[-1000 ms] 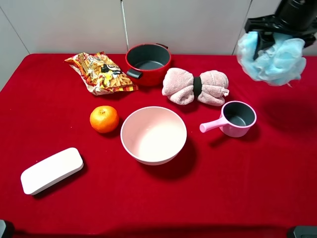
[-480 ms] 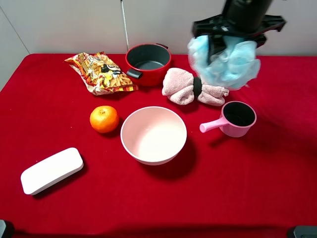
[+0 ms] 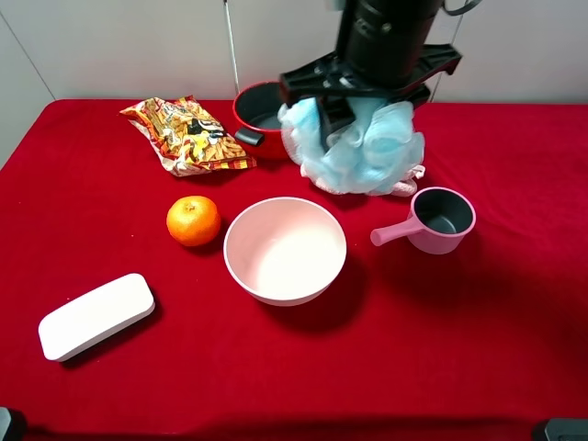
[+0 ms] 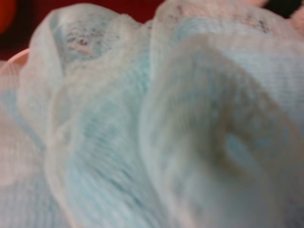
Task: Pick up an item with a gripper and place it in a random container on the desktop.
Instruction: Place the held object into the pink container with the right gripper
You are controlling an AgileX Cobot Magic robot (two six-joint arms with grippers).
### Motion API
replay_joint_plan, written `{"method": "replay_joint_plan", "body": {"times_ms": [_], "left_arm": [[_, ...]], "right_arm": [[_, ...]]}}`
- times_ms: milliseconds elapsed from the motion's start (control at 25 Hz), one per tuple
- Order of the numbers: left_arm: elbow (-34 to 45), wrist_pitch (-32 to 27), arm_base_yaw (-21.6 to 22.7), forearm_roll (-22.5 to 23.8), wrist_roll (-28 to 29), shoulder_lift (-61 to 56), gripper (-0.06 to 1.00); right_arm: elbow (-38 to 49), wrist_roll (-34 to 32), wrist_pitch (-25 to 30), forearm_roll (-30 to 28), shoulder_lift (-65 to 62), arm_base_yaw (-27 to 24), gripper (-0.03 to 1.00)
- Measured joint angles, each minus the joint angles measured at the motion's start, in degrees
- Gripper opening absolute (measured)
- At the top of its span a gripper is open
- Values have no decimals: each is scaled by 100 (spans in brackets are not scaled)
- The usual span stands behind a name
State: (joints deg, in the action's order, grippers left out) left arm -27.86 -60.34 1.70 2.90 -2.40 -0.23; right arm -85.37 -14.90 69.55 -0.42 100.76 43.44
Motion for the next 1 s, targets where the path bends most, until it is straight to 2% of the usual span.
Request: {"method": "replay_joint_plan", "body": {"times_ms": [480,680,1000], "left_arm": [[0,0,0,0,0,0,99],[0,0,0,0,0,0,99],[0,0,0,0,0,0,99]], "right_arm": [[74,-248,-433,6,283,776,41],[438,-286,-765,80,414,799,41],[1195,-313,-1588,132,570,799,40]]}}
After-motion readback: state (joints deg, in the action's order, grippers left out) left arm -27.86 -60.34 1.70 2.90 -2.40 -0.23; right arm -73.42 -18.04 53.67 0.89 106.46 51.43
